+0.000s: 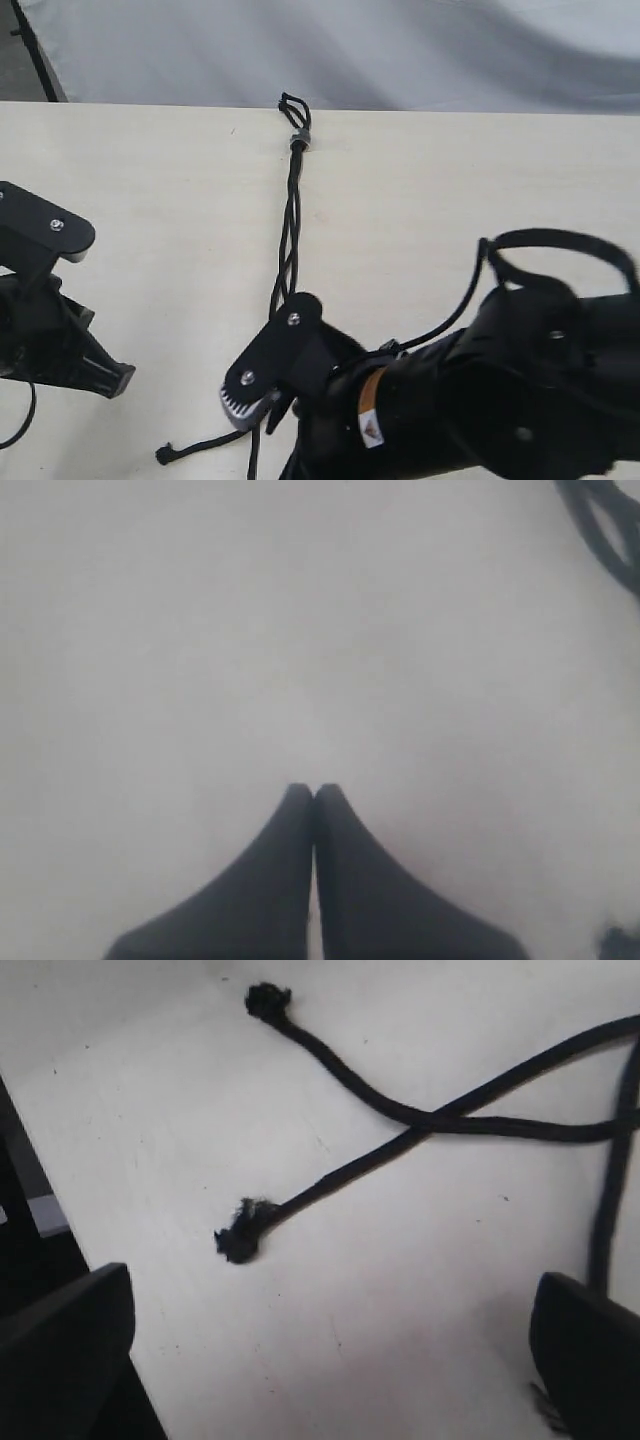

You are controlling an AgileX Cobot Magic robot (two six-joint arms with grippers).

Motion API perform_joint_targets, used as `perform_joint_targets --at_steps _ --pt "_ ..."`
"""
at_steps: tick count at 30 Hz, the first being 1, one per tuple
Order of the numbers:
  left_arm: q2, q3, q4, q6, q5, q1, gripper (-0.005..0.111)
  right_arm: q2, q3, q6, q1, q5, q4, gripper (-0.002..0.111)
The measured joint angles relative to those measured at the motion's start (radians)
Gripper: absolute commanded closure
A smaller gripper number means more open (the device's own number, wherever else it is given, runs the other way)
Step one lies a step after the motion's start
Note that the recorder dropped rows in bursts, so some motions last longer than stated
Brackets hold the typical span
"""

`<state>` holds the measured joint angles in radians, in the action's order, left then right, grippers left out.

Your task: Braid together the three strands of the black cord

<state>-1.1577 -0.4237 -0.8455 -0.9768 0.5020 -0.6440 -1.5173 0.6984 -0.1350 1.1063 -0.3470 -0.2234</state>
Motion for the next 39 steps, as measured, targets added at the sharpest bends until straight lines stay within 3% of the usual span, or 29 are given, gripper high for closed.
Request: perform_joint_targets --at_steps 13,36,39 --pt "0.0 0.037 -0.003 -0.002 -0.091 0.027 0.107 -0.304 0.259 0.018 0.013 -0.124 -0.001 0.004" --pt "0.0 0.037 -0.001 -0.002 -0.092 0.027 0.107 -0.37 0.293 0.062 0.019 -0.173 0.056 0.004" --pt "0.0 0.037 -0.001 -0.002 -0.09 0.027 0.107 -0.37 0.293 0.062 0.019 -0.171 0.056 0.01"
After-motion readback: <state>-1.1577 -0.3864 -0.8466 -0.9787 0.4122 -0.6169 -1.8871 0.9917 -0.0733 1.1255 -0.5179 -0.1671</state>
